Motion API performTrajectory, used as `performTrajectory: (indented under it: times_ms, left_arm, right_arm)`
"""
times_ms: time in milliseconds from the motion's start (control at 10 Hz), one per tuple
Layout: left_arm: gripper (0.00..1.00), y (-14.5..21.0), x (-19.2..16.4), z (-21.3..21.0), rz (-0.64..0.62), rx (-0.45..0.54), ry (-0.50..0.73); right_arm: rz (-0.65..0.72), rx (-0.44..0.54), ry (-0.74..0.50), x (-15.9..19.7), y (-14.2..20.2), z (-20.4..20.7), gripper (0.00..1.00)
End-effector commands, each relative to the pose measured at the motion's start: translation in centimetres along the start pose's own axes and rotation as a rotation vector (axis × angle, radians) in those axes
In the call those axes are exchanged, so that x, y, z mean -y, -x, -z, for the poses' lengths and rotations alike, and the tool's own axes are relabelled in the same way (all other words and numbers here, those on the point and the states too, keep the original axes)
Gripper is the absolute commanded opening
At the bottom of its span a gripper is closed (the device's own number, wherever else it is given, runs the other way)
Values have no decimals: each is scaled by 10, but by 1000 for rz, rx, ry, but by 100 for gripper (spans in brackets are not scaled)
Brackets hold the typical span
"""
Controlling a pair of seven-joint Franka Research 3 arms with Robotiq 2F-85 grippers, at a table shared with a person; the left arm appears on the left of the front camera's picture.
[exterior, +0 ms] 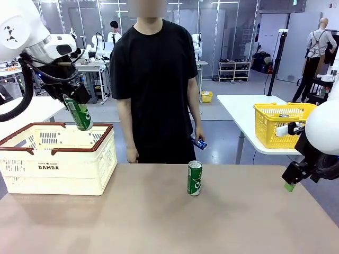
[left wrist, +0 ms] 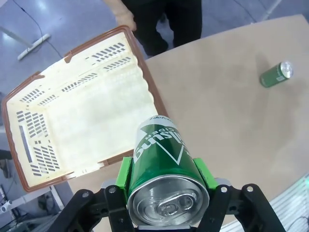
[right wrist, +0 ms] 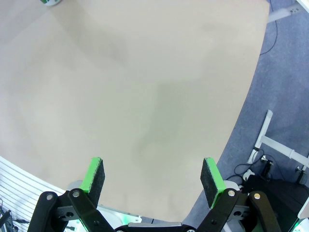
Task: Place the drinks into the Shopping basket.
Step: Pick up one drink and place it into the Shopping basket.
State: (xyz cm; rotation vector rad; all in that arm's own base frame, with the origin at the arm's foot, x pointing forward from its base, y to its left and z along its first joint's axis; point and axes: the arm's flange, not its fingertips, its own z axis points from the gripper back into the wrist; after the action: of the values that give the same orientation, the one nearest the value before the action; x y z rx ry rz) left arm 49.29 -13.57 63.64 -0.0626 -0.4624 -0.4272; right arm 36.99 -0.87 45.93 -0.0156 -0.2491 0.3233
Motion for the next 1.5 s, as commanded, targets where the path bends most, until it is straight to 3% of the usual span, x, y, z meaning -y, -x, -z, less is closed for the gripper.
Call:
performTrajectory:
  times_ms: [0, 400, 800, 1400]
  left_arm:
    - [60, -2, -17, 3, -15, -14, -40]
    - [60, -1, -95, 44, -222, -122, -67]
    - [60, 5, -173, 92, -359, -140, -42]
    - [60, 12, -226, 160, -409, -213, 36]
  right_arm:
    - [-14, -3, -2, 1, 1, -1, 100]
    - [-14, -3, -2, 1, 1, -1, 100]
    - [-14, -3, -2, 1, 1, -1, 100]
    - [-14, -3, -2, 1, 1, -1, 100]
